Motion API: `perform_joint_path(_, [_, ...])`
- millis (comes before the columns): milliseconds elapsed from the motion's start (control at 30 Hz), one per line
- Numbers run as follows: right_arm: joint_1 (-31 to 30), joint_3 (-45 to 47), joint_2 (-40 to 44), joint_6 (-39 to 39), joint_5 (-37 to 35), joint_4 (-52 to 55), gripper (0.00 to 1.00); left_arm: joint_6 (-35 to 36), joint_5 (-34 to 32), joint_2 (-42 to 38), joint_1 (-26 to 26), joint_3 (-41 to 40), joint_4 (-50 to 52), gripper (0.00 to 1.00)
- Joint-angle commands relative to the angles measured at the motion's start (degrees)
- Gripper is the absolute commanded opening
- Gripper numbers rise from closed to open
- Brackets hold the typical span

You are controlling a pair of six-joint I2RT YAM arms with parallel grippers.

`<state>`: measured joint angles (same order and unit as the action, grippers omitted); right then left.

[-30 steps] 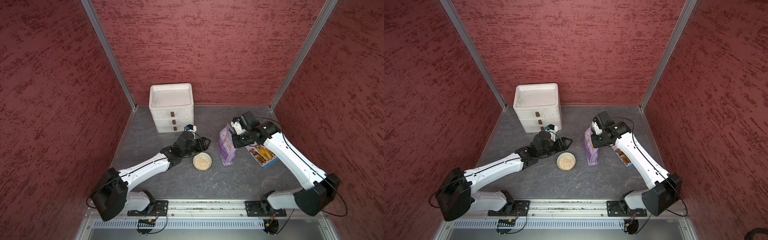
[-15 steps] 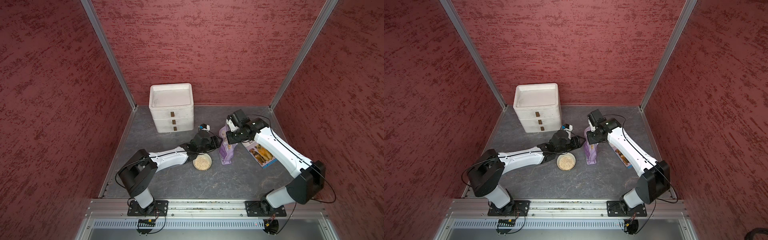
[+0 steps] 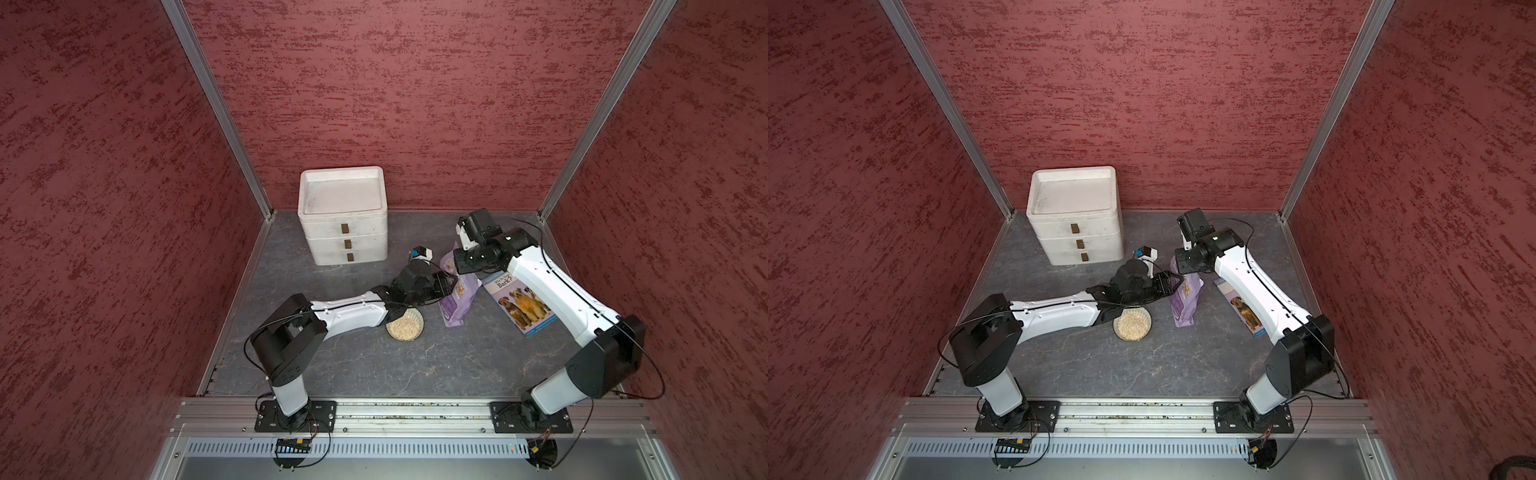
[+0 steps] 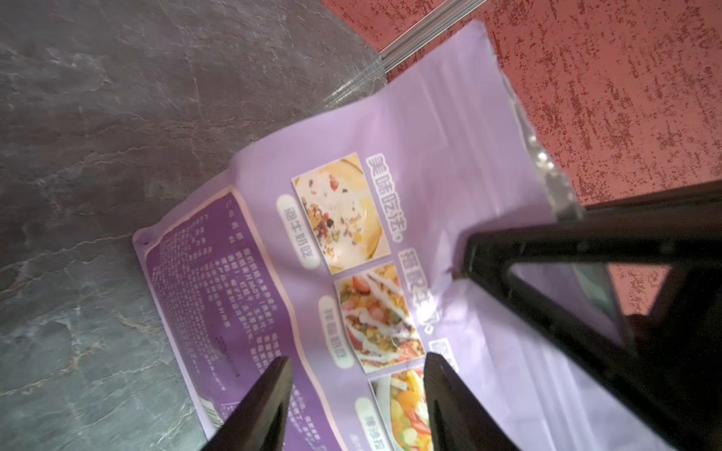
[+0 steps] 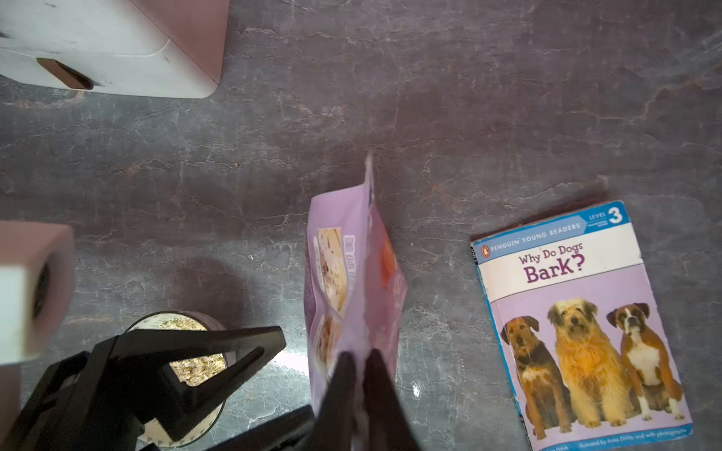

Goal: Pour the oats into the breakfast bowl
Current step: Close the oats bag at the center of the board.

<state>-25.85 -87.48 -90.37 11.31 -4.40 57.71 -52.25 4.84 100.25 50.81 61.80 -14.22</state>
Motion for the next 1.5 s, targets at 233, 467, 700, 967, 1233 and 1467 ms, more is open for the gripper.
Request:
perform_joint_path(233, [2.22,-2.98,-1.44,-0.85,0.79,-0.89,0.19,0.05,0.61,0.96,0.35,1.28,-1.54,0.57])
perform_joint_path(467, [2.96,-3.07,-4.25,-1.91,2.33,-4.10,0.31,0.20,0.54,0.73,0.35,1.38,-1.85,0.57])
perform_joint_path(700, [3.17,-2.70,-4.00,-1.29,1.69,-9.46,0.00,-0.24,0.39,1.24,0.52,1.57,-2.07,0.56])
perform_joint_path(967, [3.40,-4.65,-5.46,-0.19,0.62,-7.55,0.20,-0.91,-0.70,2.05,0.77,2.70,-2.99,0.51])
perform_joint_path(1233, [3.26,-2.88,-2.38,-1.48,2.38,-6.56,0.26,-3.47,-5.06,4.37,0.79,4.97,-5.76,0.37])
perform_joint_path(1467, [3.04,-0.41,-1.04,-3.22,3.41,-3.65,0.28,-6.62,-4.39,8.16,0.57,7.60,-7.27,0.27])
